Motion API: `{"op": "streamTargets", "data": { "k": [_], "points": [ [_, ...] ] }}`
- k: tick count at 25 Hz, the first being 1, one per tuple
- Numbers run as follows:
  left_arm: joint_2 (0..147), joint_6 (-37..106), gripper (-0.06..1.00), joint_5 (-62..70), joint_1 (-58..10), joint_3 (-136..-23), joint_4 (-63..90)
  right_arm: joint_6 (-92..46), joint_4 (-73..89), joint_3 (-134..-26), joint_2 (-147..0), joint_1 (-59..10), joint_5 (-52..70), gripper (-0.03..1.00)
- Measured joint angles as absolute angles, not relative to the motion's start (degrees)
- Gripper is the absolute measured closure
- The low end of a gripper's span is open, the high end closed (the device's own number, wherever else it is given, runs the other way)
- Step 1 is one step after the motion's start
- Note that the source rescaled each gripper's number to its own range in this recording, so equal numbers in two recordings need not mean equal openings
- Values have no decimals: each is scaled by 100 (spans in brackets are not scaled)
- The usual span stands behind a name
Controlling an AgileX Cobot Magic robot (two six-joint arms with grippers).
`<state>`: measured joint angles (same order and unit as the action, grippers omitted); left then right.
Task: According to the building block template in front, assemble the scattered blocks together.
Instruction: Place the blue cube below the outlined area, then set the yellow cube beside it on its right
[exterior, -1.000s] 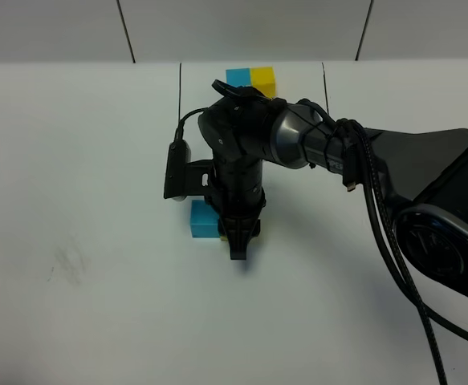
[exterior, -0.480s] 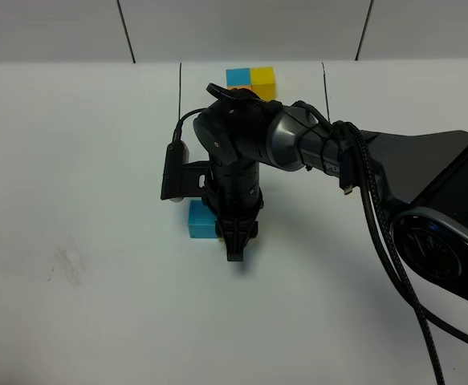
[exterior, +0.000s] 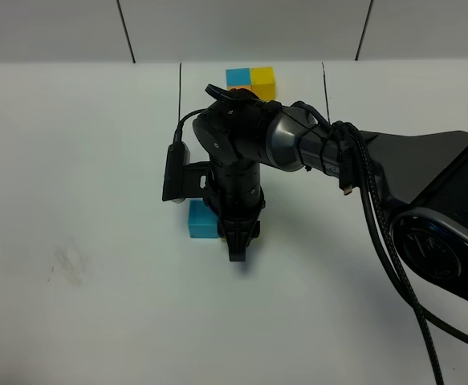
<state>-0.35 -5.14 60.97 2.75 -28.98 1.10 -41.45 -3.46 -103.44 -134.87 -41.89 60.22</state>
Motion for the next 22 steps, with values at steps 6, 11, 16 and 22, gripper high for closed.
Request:
{"op": "streamTargets", "data": {
  "k": [6, 11, 16, 22],
  "points": [
    [-35, -514, 94, 6097, 275, -2898, 108, -4134, -346, -10344, -13487, -4189, 6022, 44],
    [-35, -514, 94, 6097, 275, -2898, 97, -4122, -402, -10344, -13487, -4189, 5958, 44],
    [-35, -514, 94, 6097, 275, -2898, 95, -4141, -433, -10344, -13487, -4189, 5874, 44],
    [-35, -514, 94, 6097, 275, -2898, 95, -4166, -438, -10344, -13487, -4189, 5861, 44]
  ]
}}
